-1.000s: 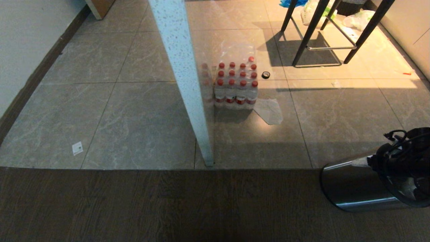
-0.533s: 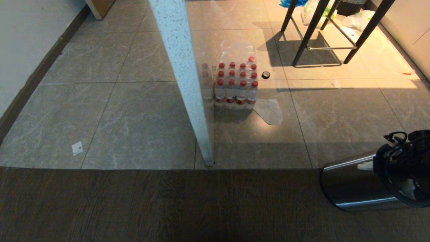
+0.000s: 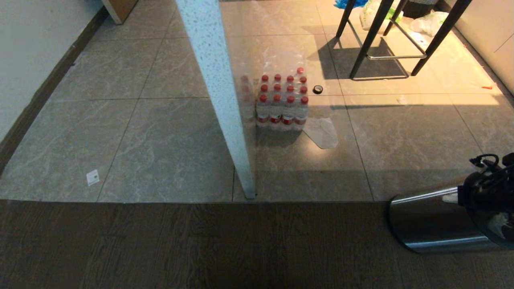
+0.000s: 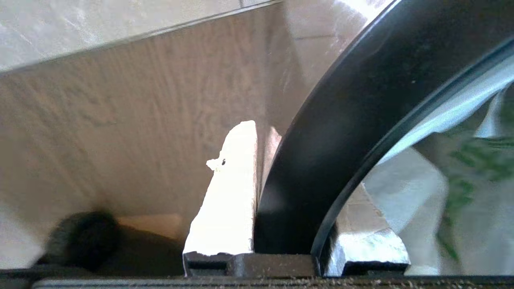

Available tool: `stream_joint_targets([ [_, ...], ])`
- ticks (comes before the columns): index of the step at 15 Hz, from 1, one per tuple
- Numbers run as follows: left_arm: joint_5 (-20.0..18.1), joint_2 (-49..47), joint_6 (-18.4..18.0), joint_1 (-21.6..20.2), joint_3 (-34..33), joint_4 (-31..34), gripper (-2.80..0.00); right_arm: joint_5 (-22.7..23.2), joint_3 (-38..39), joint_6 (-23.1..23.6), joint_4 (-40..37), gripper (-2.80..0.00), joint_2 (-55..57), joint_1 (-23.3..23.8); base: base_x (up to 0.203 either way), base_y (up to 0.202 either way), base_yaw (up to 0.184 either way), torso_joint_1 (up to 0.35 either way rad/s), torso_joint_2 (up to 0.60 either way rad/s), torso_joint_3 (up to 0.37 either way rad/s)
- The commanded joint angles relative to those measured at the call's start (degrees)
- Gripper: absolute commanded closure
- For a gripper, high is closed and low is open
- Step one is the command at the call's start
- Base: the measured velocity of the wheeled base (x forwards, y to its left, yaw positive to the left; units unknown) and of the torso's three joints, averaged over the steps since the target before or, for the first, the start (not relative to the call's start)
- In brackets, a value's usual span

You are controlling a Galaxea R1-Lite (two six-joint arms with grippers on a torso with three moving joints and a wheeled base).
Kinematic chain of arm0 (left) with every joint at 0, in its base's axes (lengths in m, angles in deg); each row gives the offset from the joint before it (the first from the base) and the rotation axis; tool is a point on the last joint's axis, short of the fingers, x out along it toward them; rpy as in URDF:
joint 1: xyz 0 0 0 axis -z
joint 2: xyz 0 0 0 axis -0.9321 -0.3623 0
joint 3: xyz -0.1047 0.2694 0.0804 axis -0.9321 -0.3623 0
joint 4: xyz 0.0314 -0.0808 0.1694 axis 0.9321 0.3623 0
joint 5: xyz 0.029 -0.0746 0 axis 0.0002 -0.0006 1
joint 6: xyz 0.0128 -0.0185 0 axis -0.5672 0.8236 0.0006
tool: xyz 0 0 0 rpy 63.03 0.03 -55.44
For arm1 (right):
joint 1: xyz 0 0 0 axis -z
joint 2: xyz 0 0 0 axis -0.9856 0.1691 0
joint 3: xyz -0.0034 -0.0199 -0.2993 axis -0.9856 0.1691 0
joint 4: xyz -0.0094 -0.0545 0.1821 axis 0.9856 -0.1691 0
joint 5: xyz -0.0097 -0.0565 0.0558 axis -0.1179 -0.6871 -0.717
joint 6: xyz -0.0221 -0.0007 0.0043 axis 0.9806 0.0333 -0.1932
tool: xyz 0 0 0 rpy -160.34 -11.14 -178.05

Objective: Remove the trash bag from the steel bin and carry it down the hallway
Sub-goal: Place the outer trash can on the ground

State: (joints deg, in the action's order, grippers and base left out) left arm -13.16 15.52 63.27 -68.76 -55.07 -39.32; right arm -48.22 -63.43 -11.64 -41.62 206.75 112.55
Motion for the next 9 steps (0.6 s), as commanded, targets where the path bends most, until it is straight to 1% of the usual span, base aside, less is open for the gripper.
stream_joint_targets([
  [1, 0.0, 0.0, 0.0, 0.0, 0.0, 0.0, 0.0, 0.6, -0.5, 5.6, -3.5, 0.0, -3.9, 2.3, 0.0, 0.0, 0.0, 0.0, 0.0, 0.0],
  [2, 0.0, 0.0, 0.0, 0.0, 0.0, 0.0, 0.0, 1.2, -0.6, 8.0, -5.6, 0.0, -4.8, 3.5, 0.0, 0.0, 0.0, 0.0, 0.0, 0.0],
  [4, 0.0, 0.0, 0.0, 0.0, 0.0, 0.0, 0.0, 1.6, -0.2, 10.9, -7.3, 0.0, -6.4, 4.9, 0.0, 0.0, 0.0, 0.0, 0.0, 0.0],
  [5, 0.0, 0.0, 0.0, 0.0, 0.0, 0.0, 0.0, 1.6, -0.5, 13.3, -8.4, 0.0, -7.3, 5.7, 0.0, 0.0, 0.0, 0.0, 0.0, 0.0],
  [9, 0.0, 0.0, 0.0, 0.0, 0.0, 0.0, 0.0, 1.6, -5.0, 23.0, -16.9, 0.0, -8.5, 10.0, 0.0, 0.0, 0.0, 0.0, 0.0, 0.0],
])
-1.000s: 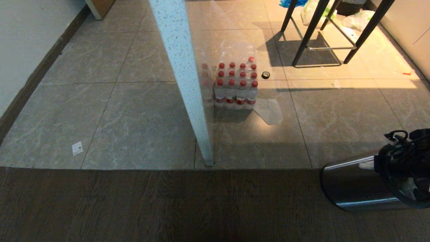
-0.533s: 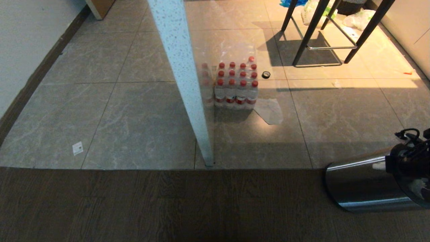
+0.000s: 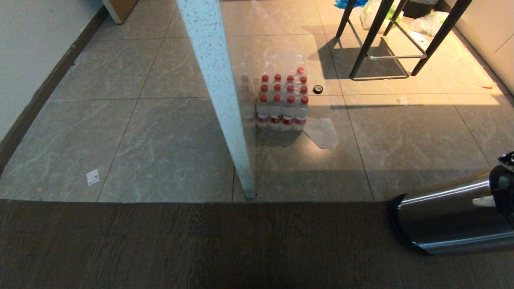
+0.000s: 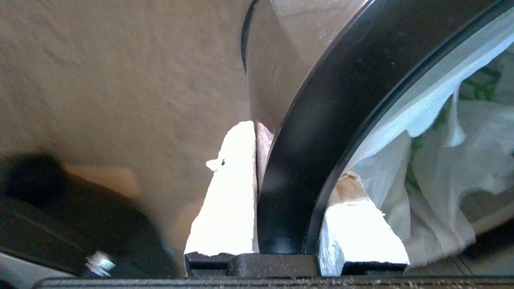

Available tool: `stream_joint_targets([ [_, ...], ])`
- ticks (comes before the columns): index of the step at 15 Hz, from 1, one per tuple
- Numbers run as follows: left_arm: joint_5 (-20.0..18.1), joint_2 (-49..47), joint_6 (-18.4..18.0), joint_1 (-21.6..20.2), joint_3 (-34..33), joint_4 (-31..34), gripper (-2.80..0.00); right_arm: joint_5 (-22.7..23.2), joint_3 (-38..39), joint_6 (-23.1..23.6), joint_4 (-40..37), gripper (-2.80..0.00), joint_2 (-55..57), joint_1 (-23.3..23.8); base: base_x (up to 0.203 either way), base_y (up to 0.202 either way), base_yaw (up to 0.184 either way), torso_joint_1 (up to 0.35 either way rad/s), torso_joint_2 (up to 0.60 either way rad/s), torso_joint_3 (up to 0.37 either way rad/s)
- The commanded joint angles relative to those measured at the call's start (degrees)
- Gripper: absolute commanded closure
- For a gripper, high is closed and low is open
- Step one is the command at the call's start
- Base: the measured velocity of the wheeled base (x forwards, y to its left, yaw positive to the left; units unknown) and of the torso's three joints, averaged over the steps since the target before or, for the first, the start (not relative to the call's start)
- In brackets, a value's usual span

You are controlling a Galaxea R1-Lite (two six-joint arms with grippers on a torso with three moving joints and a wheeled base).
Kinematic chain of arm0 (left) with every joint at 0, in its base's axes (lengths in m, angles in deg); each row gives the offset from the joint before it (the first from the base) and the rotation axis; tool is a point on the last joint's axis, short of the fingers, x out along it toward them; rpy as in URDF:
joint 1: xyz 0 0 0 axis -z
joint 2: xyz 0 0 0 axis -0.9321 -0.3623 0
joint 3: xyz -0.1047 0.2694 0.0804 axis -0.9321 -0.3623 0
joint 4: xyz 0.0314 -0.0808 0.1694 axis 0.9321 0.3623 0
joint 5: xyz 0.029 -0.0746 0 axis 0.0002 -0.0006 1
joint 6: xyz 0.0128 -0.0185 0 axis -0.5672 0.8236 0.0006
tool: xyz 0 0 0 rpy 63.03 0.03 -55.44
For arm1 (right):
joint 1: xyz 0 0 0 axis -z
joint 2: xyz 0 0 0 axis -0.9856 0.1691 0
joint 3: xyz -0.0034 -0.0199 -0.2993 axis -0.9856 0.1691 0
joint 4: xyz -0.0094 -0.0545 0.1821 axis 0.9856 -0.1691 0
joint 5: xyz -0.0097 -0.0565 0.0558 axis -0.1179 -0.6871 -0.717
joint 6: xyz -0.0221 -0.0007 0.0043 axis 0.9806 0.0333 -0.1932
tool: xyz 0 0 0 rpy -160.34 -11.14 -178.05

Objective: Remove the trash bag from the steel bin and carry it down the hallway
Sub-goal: Place the outer trash can on the ground

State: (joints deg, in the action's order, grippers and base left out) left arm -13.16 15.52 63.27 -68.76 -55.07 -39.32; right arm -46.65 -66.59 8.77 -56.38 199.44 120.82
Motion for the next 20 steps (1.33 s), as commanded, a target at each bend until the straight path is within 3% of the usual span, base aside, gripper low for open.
stream_joint_targets([
  [1, 0.0, 0.0, 0.0, 0.0, 0.0, 0.0, 0.0, 0.1, -2.5, 3.9, -3.3, 0.0, -1.3, 2.5, 0.0, 0.0, 0.0, 0.0, 0.0, 0.0],
  [12, 0.0, 0.0, 0.0, 0.0, 0.0, 0.0, 0.0, 2.6, -3.1, 8.7, -8.2, 0.0, -6.7, 4.9, 0.0, 0.0, 0.0, 0.0, 0.0, 0.0],
  [20, 0.0, 0.0, 0.0, 0.0, 0.0, 0.0, 0.0, 2.4, -6.2, 9.1, -7.6, 0.0, 1.7, 5.4, 0.0, 0.0, 0.0, 0.0, 0.0, 0.0],
])
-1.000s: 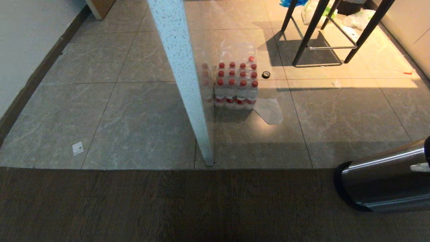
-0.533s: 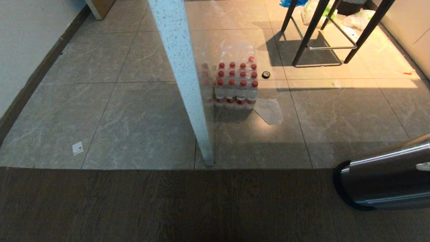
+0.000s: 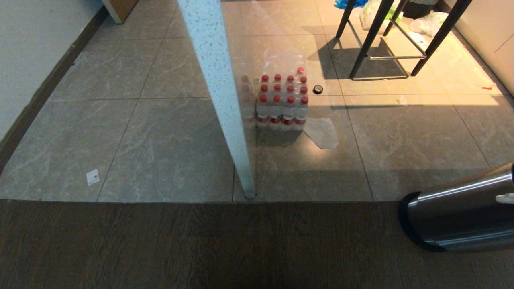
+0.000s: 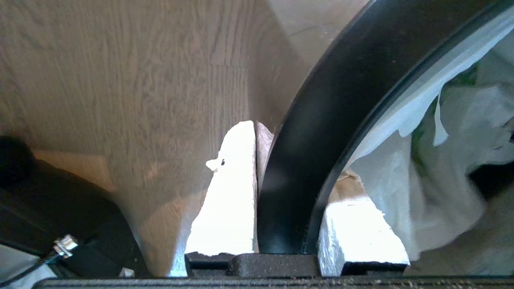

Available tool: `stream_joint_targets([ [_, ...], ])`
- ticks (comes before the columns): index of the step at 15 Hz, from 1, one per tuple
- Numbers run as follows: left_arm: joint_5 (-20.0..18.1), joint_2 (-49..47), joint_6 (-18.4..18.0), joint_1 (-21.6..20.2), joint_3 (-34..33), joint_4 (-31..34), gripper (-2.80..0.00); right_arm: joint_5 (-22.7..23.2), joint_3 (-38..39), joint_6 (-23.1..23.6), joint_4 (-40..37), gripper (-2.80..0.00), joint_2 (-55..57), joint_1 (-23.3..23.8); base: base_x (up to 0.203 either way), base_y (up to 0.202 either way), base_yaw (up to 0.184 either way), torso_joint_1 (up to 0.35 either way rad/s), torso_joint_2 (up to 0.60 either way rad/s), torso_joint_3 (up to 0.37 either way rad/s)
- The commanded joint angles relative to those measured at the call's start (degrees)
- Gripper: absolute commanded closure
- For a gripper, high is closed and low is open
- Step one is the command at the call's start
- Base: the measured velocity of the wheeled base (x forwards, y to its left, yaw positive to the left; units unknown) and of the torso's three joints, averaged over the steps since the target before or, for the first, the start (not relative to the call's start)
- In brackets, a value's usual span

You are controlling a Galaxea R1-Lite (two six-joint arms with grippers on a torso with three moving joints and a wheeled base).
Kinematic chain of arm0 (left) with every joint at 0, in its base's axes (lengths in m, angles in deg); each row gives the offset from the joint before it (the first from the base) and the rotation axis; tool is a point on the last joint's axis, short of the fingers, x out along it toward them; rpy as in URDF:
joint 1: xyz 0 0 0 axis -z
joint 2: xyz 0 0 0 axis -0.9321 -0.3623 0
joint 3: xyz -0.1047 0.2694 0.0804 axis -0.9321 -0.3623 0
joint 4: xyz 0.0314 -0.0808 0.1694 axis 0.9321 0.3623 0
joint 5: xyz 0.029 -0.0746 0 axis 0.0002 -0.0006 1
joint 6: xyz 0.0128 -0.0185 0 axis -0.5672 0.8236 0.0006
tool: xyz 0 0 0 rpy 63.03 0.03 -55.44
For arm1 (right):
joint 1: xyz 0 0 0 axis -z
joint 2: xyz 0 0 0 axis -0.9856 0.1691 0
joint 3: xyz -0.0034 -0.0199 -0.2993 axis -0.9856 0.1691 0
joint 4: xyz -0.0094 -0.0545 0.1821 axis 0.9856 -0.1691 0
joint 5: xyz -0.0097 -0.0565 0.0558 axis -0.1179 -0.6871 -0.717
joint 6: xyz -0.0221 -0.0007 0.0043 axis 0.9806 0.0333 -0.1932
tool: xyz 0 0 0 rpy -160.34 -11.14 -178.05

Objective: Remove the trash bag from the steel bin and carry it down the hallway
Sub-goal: Place the outer trash can on the ground

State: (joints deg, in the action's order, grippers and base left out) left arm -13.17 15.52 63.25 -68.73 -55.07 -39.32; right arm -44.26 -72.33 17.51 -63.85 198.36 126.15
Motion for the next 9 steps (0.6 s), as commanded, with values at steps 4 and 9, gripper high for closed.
stream_joint_targets([
  [4, 0.0, 0.0, 0.0, 0.0, 0.0, 0.0, 0.0, -0.1, -0.8, 2.1, 0.0, 0.0, 7.3, 0.0, 0.0, 0.0, 0.0, 0.0, 0.0, 0.0],
  [9, 0.0, 0.0, 0.0, 0.0, 0.0, 0.0, 0.0, 0.0, -1.3, 4.3, 0.5, 0.0, 12.1, 0.0, 0.0, 0.0, 0.0, 0.0, 0.0, 0.0],
])
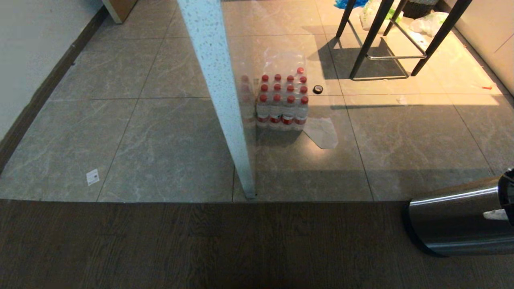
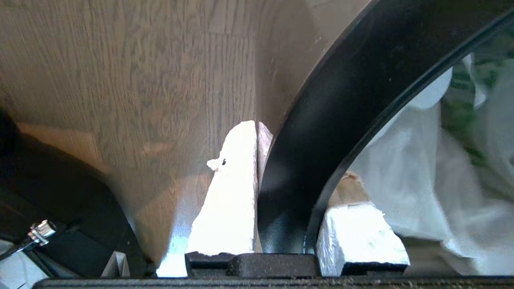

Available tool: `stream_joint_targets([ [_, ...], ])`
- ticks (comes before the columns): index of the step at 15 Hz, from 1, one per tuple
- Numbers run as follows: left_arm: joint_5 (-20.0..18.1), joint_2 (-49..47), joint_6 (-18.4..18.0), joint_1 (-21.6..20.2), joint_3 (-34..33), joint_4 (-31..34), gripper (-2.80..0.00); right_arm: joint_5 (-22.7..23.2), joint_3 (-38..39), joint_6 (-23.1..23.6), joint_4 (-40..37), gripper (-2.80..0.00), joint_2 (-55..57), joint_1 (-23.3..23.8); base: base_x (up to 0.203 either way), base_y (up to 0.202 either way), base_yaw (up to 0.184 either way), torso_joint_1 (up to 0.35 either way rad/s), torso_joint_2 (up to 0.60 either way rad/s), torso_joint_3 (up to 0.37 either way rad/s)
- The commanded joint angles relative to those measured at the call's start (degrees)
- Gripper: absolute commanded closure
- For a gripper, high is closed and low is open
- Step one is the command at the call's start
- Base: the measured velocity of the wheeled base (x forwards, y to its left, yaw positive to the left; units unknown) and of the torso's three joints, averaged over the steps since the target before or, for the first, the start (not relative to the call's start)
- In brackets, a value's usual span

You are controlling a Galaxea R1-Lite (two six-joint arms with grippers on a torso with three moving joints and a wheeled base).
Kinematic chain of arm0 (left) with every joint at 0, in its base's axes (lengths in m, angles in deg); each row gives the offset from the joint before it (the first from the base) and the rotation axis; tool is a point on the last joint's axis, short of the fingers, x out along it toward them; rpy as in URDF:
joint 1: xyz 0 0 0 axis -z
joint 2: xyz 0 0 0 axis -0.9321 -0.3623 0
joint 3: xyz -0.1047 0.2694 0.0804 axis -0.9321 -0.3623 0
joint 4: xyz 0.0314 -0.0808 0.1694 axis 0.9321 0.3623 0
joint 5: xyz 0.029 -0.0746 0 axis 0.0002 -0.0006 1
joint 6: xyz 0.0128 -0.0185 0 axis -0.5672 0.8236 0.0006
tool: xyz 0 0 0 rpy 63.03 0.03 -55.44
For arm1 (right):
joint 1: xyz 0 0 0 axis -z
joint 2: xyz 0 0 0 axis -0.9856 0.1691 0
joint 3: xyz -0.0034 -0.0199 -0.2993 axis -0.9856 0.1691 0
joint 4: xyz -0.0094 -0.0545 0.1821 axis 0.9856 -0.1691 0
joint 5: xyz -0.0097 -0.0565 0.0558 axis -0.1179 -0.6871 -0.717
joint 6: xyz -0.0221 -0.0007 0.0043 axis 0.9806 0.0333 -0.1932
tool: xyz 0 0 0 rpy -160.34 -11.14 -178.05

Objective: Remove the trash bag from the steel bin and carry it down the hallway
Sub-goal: Place the outer trash can on the ground

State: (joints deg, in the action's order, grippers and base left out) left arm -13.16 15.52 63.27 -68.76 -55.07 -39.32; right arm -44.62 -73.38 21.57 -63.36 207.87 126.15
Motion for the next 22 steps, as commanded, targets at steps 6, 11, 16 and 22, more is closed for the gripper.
stream_joint_targets([
  [6, 0.0, 0.0, 0.0, 0.0, 0.0, 0.0, 0.0, 2.1, -3.9, 0.0, 0.1, 0.0, 6.3, -0.2, 0.0, 0.0, 0.0, 0.0, 0.0, 0.0],
  [11, 0.0, 0.0, 0.0, 0.0, 0.0, 0.0, 0.0, 2.7, -4.1, 0.1, 0.2, -2.8, 5.5, -0.2, 0.0, 0.0, 0.0, 0.0, 0.0, 0.0],
  [16, 0.0, 0.0, 0.0, 0.0, 0.0, 0.0, 0.0, 6.5, -2.9, 0.1, -2.9, -2.8, -4.3, -0.1, 0.0, 0.0, 0.0, 0.0, 0.0, 0.0],
  [22, 0.0, 0.0, 0.0, 0.0, 0.0, 0.0, 0.0, 13.3, -0.9, -0.2, -6.3, -2.8, -9.0, -1.0, 0.0, 0.0, 0.0, 0.0, 0.0, 0.0],
])
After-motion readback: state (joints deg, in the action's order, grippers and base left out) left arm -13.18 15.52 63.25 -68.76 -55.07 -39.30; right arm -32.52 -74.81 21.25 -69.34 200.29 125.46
